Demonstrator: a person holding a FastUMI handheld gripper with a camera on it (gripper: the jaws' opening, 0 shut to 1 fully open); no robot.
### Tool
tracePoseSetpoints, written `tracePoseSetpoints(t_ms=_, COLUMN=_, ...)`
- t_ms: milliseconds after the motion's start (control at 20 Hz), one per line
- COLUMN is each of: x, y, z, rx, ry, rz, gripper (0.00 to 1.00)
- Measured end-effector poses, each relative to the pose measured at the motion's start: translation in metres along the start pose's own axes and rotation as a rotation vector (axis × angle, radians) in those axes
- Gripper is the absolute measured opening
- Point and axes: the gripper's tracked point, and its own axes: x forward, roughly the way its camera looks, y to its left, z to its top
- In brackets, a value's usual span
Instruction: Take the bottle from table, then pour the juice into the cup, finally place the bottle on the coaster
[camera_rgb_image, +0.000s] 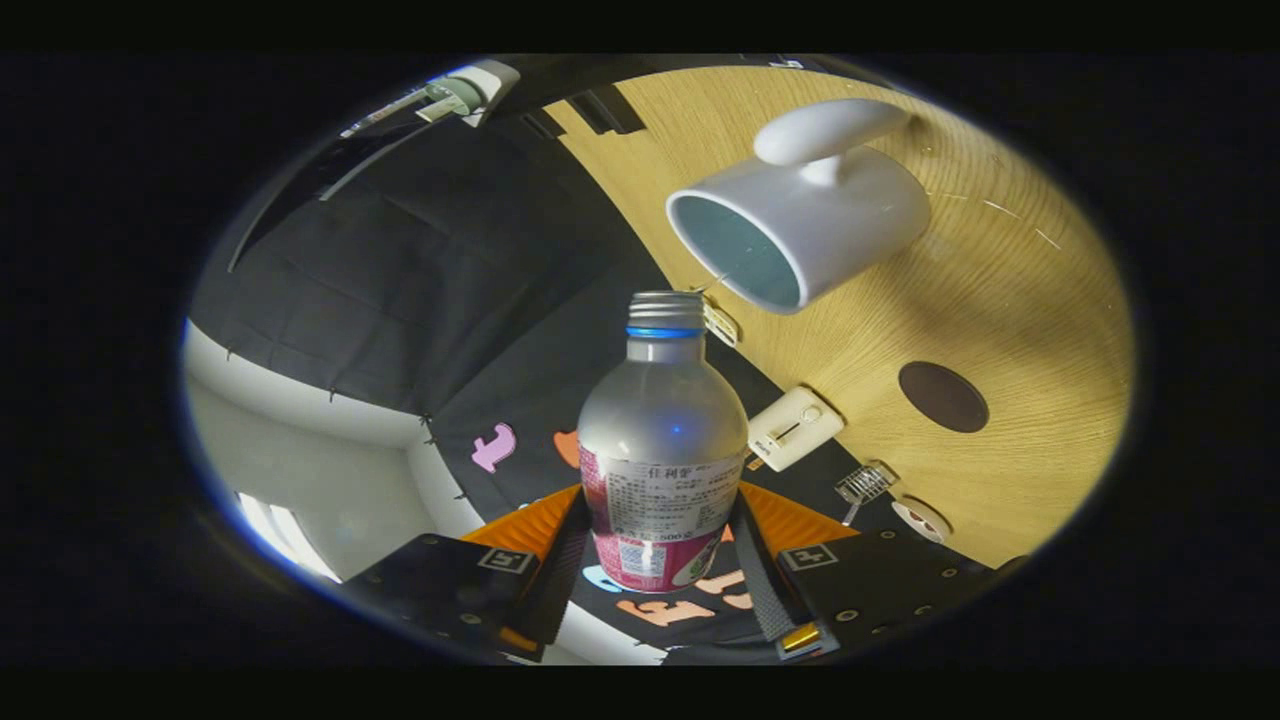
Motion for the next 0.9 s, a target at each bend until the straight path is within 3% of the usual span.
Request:
tracePoseSetpoints(t_ms=650, x=0.001, y=-0.009, z=0.009, rx=-0.039, ry=-0.012, rz=-0.028, gripper=0.74)
tracePoseSetpoints(t_ms=900, x=0.004, y=-0.031, z=0.018, rx=-0.218, ry=-0.035, rz=-0.112, gripper=0.74)
